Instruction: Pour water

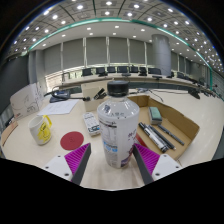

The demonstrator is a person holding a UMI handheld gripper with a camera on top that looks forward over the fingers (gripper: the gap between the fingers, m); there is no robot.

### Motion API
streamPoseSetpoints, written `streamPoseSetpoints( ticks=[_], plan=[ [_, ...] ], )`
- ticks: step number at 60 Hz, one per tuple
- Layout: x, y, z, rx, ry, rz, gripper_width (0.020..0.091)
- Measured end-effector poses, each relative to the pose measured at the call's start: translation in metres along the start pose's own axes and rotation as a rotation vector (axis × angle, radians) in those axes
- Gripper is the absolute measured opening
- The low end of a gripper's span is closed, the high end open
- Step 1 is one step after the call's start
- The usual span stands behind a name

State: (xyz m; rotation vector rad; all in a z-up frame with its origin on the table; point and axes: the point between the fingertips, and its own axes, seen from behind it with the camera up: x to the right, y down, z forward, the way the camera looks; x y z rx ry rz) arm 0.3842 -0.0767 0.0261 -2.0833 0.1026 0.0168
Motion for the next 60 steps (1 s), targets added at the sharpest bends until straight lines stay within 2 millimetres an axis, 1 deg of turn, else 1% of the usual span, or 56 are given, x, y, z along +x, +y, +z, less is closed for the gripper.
streamPoseSetpoints(
  ticks=[7, 9, 14, 19, 20, 22, 27, 29, 32, 37, 41, 44, 45, 52, 57, 60],
  plan=[
    [-0.001, -0.003, 0.01, 0.011, -0.002, -0.006, 0.0853],
    [-0.001, -0.003, 0.013, 0.013, -0.001, -0.01, 0.0833],
    [0.001, -0.006, 0.018, 0.028, 0.015, -0.031, 0.0732],
    [0.003, -0.009, 0.022, 0.04, 0.024, -0.035, 0.0652],
    [0.003, -0.01, 0.022, 0.042, 0.025, -0.034, 0.0629],
    [0.003, -0.012, 0.023, 0.048, 0.024, -0.031, 0.0556],
    [0.0, -0.013, 0.025, 0.054, 0.018, -0.029, 0.055],
    [-0.003, -0.014, 0.026, 0.057, 0.008, -0.036, 0.0538],
    [-0.001, -0.016, 0.024, 0.07, 0.019, -0.041, 0.051],
    [-0.001, -0.023, 0.018, 0.089, 0.043, -0.067, 0.0478],
    [-0.005, -0.028, 0.013, 0.092, 0.061, -0.098, 0.0441],
    [-0.011, -0.035, 0.008, 0.095, 0.06, -0.111, 0.0441],
    [-0.012, -0.038, 0.007, 0.094, 0.062, -0.12, 0.0427],
    [-0.017, -0.065, -0.002, 0.101, 0.112, -0.231, 0.0424],
    [-0.021, -0.088, -0.005, 0.099, 0.163, -0.35, 0.0424],
    [-0.026, -0.099, -0.003, 0.1, 0.201, -0.437, 0.0424]
  ],
)
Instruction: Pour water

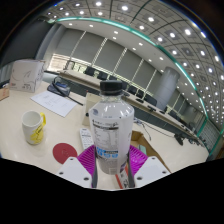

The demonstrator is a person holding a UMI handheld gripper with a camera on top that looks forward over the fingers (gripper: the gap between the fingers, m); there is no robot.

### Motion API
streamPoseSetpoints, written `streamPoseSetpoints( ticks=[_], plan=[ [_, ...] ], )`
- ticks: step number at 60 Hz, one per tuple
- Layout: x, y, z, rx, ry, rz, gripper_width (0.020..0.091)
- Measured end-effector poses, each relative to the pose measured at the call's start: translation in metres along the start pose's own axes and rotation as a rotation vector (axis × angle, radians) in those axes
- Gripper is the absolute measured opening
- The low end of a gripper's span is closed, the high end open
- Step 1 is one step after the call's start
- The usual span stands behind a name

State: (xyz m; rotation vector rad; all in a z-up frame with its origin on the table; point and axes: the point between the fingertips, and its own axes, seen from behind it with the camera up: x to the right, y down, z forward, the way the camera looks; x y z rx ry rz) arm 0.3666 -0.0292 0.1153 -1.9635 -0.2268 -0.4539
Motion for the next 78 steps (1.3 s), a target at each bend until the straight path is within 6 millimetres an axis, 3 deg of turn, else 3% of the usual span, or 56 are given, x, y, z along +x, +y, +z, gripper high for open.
streamPoseSetpoints(
  ticks=[7, 22, 38, 45, 51, 62, 78],
  plan=[
    [-0.003, -0.034, 0.0, 0.011, 0.079, -0.259, 0.0421],
    [-0.048, -0.09, 0.003, 0.071, 0.216, -0.896, 0.0423],
    [-0.083, -0.127, 0.011, 0.155, 0.387, -1.449, 0.0421],
    [-0.095, -0.124, 0.017, 0.155, 0.389, -1.572, 0.0421],
    [-0.098, -0.119, 0.018, 0.144, 0.382, -1.594, 0.042],
    [-0.096, -0.127, 0.014, 0.148, 0.358, -1.482, 0.0423],
    [-0.075, -0.135, -0.003, 0.148, 0.176, -0.906, 0.0426]
  ],
)
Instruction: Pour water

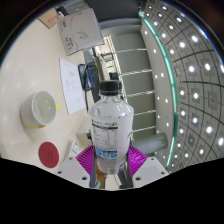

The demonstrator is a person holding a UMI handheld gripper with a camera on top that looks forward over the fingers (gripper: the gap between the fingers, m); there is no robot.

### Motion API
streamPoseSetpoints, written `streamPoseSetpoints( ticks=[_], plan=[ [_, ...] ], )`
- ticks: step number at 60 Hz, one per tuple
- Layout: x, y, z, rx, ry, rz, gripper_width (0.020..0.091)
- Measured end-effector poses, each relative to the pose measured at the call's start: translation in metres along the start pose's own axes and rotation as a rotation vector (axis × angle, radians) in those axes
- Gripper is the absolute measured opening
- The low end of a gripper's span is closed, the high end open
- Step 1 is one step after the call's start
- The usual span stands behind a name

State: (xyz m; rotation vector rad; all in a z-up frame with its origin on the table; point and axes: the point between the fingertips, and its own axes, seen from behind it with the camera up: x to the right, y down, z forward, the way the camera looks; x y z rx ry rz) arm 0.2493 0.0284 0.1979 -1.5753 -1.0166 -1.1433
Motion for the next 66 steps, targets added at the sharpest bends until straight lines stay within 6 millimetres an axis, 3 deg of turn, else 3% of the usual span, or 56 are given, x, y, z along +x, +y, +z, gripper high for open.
streamPoseSetpoints(
  ticks=[9, 22, 31, 46, 57, 59, 62, 63, 66],
  plan=[
    [-0.012, 0.002, -0.01, 0.032, -0.121, 0.409, 0.0428],
    [-0.069, 0.006, -0.009, 0.038, -0.36, 0.917, 0.0429],
    [-0.109, 0.006, 0.003, 0.038, -0.445, 1.081, 0.0431],
    [-0.165, 0.026, 0.012, -0.023, -0.528, 1.209, 0.0444],
    [-0.17, 0.027, 0.01, -0.012, -0.518, 1.246, 0.0564],
    [-0.175, 0.03, 0.008, -0.039, -0.533, 1.253, 0.0639],
    [-0.179, 0.029, 0.004, -0.068, -0.562, 1.272, 0.0848],
    [-0.178, 0.03, 0.002, -0.074, -0.566, 1.28, 0.0876],
    [-0.174, 0.033, -0.002, -0.101, -0.565, 1.29, 0.0839]
  ],
)
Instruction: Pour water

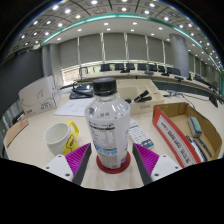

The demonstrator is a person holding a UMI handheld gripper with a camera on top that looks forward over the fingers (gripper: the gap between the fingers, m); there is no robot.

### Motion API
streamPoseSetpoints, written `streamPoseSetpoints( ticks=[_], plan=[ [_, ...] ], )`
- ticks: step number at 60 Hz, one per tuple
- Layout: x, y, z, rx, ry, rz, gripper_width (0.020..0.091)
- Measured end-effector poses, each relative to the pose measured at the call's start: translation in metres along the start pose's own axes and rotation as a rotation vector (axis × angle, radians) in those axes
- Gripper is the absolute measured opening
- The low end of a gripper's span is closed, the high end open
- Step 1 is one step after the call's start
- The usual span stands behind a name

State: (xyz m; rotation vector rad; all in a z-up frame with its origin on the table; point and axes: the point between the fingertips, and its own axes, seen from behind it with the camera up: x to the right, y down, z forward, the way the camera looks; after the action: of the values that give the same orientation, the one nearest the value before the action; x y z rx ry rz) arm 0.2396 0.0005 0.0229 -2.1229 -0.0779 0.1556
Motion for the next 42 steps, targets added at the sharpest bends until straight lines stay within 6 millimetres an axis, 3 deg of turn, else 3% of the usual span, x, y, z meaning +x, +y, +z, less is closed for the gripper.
streamPoseSetpoints(
  ticks=[9, 16, 29, 37, 42],
  plan=[
    [-0.001, -0.011, -0.044, -0.05, 0.093, 0.012, 0.0859],
    [-0.021, -0.019, -0.095, -0.101, 0.148, 0.019, 0.086],
    [-0.092, -0.038, -0.203, -0.149, 0.233, -0.013, 0.0859],
    [-0.143, -0.041, -0.255, -0.147, 0.258, 0.004, 0.0859],
    [-0.171, -0.04, -0.278, -0.135, 0.259, 0.016, 0.086]
  ],
)
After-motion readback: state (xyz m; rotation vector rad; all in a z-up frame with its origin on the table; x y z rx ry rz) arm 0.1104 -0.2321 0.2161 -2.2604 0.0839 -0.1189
